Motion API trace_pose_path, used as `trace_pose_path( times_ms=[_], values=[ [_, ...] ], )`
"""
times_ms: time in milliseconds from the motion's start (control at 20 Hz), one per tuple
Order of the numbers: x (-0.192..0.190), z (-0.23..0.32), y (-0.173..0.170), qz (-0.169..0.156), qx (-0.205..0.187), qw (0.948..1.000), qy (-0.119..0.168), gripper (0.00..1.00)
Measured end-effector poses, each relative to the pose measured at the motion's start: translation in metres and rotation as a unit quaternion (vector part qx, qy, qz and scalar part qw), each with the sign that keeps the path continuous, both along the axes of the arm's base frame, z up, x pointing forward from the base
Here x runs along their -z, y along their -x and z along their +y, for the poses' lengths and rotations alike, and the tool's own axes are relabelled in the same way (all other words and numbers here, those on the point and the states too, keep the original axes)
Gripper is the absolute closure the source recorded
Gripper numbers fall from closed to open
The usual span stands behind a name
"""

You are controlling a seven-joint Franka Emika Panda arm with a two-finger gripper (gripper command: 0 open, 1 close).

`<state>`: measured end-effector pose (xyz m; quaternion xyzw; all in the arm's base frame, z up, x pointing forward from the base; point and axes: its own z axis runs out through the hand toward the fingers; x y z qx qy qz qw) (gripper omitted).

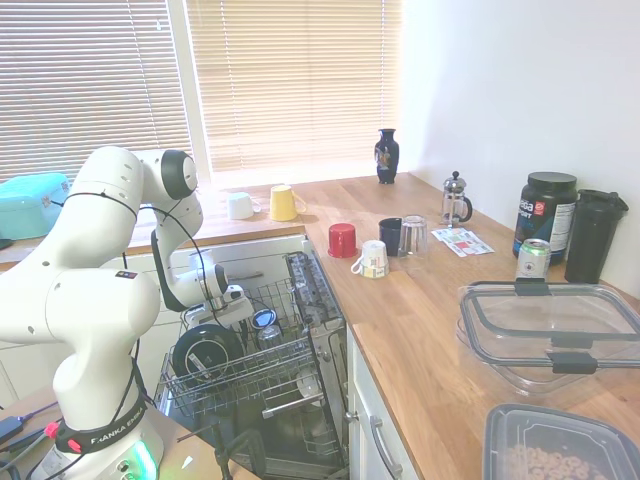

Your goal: Unload the gray mug from the dishwasher

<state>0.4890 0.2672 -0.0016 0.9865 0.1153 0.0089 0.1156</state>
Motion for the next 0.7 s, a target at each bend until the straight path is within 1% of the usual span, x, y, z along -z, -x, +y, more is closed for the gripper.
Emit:
trace_pose_path(
  times_ms=[500,700],
  values=[
    [0.0089,-0.0046,-0.0054,-0.003,0.004,1.0,-0.007,1.0],
    [0.0079,-0.0059,-0.0075,-0.009,0.003,0.9999,-0.004,1.0]
  ],
)
